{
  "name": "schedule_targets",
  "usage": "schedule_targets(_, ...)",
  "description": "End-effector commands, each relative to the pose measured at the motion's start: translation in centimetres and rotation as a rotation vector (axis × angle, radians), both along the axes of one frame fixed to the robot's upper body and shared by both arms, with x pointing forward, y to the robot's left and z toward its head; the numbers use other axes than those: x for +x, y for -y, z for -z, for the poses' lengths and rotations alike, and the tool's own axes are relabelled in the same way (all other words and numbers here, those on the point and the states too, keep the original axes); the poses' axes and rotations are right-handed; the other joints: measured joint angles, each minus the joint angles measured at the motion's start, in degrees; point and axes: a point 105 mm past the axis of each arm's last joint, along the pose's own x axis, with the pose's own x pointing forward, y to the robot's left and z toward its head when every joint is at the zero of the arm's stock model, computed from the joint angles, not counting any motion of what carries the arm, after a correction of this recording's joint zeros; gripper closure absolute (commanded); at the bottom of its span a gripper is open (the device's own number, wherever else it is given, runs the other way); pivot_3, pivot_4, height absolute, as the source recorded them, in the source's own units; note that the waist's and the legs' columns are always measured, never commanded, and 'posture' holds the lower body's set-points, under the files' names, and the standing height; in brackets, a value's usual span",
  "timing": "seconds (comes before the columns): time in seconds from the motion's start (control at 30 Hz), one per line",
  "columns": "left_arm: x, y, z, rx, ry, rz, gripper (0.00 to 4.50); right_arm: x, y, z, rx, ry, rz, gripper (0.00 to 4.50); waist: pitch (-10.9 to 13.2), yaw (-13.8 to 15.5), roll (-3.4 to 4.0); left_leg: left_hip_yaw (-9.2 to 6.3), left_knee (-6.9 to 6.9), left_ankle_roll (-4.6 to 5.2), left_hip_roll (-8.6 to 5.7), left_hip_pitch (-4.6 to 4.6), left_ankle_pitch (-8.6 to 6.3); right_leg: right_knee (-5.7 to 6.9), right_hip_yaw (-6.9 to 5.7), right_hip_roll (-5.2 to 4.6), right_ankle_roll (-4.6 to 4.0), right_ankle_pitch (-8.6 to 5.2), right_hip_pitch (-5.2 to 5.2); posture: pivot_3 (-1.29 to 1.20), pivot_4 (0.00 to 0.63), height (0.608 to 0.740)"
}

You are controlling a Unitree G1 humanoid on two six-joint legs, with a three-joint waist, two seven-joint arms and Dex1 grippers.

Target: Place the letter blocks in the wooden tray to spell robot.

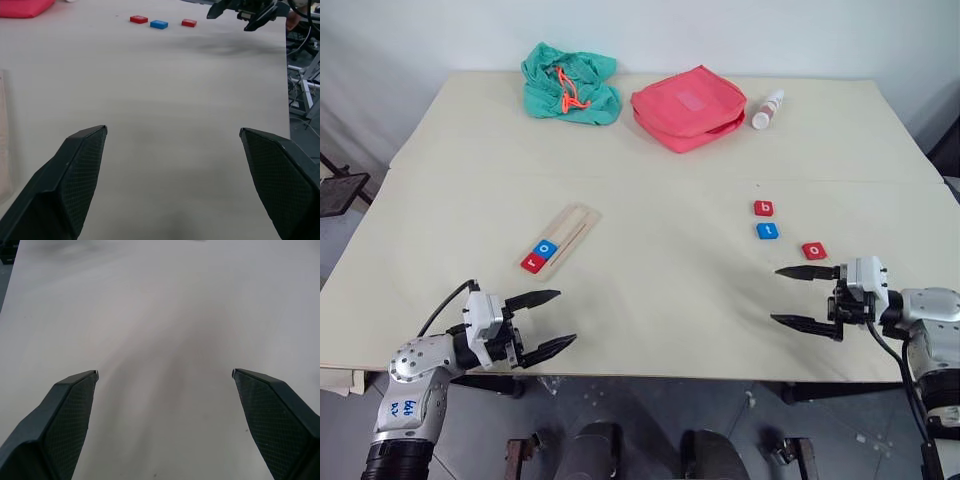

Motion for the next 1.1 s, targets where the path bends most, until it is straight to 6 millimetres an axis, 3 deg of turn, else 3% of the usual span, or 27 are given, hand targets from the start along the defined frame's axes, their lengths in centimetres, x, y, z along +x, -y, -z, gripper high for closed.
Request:
schedule_targets(0.03,0.1,-0.4,-0.5,0.018,0.047,-0.021,0.00,-0.1,0.0,-0.7,-0.001,0.020,-0.030,0.02,0.0,0.0,0.00,0.00,0.00,0.00,0.00,0.00,0.00,0.00,0.00,0.00,0.00,0.00,0.00,0.00,0.150,0.740)
schedule_targets(0.33,-0.1,-0.8,-1.4,0.025,0.063,-0.086,0.00,0.7,-0.7,-1.5,0.007,0.036,-0.052,0.02,0.0,-0.1,0.00,0.00,0.00,0.00,0.00,0.00,0.00,0.00,0.01,0.00,0.00,0.00,0.00,0.00,0.150,0.740)
schedule_targets(0.8,-3.9,-2.4,-3.2,0.049,0.009,-0.188,0.00,1.7,-2.0,-2.1,0.020,0.050,-0.094,0.02,0.0,-0.1,0.02,-0.02,0.00,0.00,0.01,-0.01,-0.01,-0.03,0.04,-0.01,0.00,0.00,0.00,0.00,0.150,0.740)
schedule_targets(0.87,-4.5,-2.9,-3.6,0.039,-0.011,-0.225,0.00,1.7,-1.9,-2.2,0.019,0.052,-0.092,0.02,0.0,-0.2,0.03,-0.01,-0.03,-0.01,0.03,-0.01,-0.01,-0.07,0.05,0.00,0.00,0.00,0.01,0.00,0.150,0.740)
schedule_targets(1.0,-4.0,-7.5,-4.6,0.022,-0.099,-0.517,0.00,1.7,-1.6,-2.5,0.010,0.054,-0.102,0.02,0.0,-0.2,0.04,-0.01,-0.02,-0.01,0.05,0.00,-0.01,-0.09,0.07,0.02,0.00,0.00,0.02,0.00,0.150,0.740)
schedule_targets(1.1,-3.2,-7.5,-5.8,0.018,-0.086,-0.540,0.00,1.8,-1.9,-2.7,0.008,0.064,-0.116,0.02,0.0,0.1,0.04,-0.02,0.00,-0.01,0.05,0.00,0.00,-0.08,0.07,0.03,0.00,0.00,0.03,0.00,0.150,0.740)
